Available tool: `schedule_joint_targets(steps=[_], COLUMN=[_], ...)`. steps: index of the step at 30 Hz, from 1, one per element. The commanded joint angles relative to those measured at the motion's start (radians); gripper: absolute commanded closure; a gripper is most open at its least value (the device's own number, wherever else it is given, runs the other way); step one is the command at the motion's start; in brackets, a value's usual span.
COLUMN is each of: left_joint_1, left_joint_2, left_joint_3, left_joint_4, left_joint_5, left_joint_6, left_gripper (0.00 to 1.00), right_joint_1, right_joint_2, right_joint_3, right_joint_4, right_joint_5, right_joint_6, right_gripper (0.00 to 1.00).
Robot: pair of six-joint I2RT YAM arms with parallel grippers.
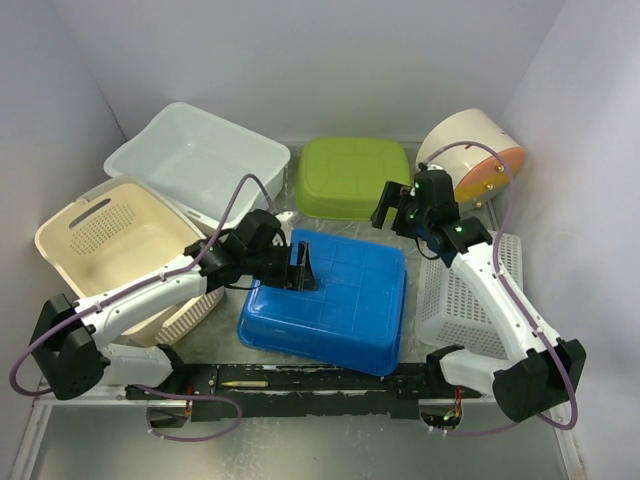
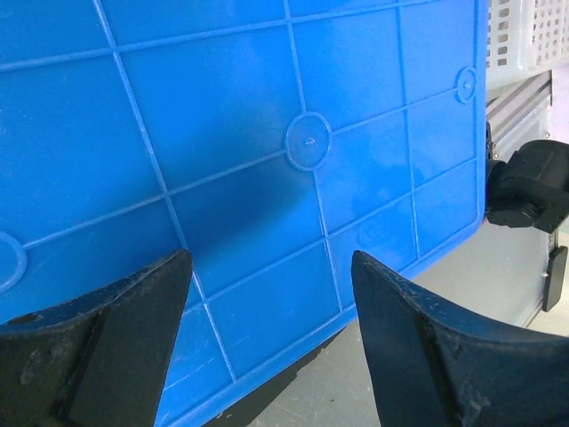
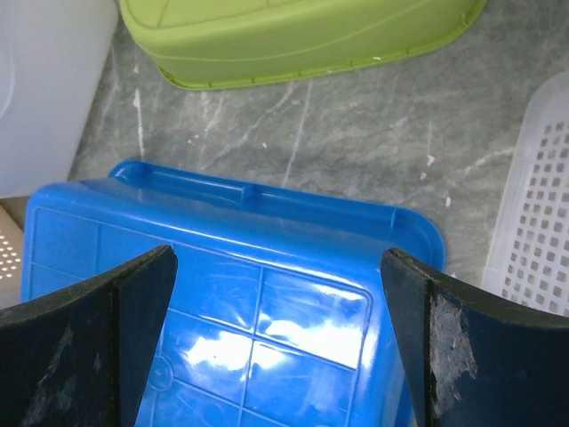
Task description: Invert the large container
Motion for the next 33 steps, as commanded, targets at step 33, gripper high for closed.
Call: schedule_joint_targets(steps=[33], left_joint_1=[0.223], left_joint_2=[-0.033], left_joint_3=[-0.043], left_joint_4=[-0.158], left_joint_5=[0.044], left_joint_6=[0.121], left_gripper=[0.13], right_joint_1=[-0.095], right_joint_2=[-0.065], right_joint_3=[-0.344], right_joint_4=[0.123], right_joint_5=[-0.400], right_joint_6=[0.184], right_gripper=[0.00])
